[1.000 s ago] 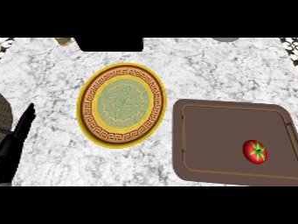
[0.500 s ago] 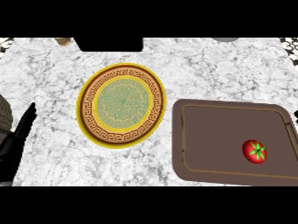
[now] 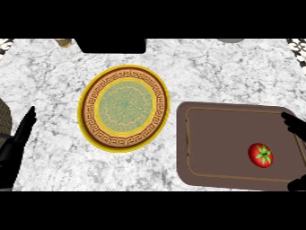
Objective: Pick the tomato from the tray and place it in the plate
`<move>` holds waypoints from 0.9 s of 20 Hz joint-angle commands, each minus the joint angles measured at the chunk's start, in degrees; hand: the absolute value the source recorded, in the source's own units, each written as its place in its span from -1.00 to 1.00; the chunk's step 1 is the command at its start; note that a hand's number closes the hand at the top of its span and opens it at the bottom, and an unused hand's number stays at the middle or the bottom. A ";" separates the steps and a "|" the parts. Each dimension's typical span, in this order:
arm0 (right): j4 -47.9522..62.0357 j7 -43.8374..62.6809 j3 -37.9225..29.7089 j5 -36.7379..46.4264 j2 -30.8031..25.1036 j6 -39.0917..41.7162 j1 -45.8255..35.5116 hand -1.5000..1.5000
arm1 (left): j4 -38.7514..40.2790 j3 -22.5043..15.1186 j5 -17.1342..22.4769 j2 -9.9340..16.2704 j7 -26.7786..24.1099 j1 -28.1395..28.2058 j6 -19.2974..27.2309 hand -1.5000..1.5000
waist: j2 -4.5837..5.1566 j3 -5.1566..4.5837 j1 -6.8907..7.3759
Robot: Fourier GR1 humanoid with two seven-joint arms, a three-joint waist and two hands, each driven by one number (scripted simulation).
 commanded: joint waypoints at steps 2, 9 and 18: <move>3.42 -3.02 2.03 4.97 3.94 1.94 -1.29 -1.00 | 0.72 1.95 -1.26 -2.21 2.09 -2.16 -1.43 0.00 | 0.00 0.00 -0.12; 9.14 -6.21 2.55 12.17 7.53 1.44 -2.98 -1.00 | -4.18 2.77 -3.66 -4.50 2.27 2.10 -3.74 0.00 | -0.02 0.01 0.03; 10.56 -7.70 0.30 16.30 9.95 2.62 -4.27 -1.00 | -0.14 6.90 -7.58 -7.56 2.55 -3.23 -5.86 0.00 | -0.01 0.00 -0.19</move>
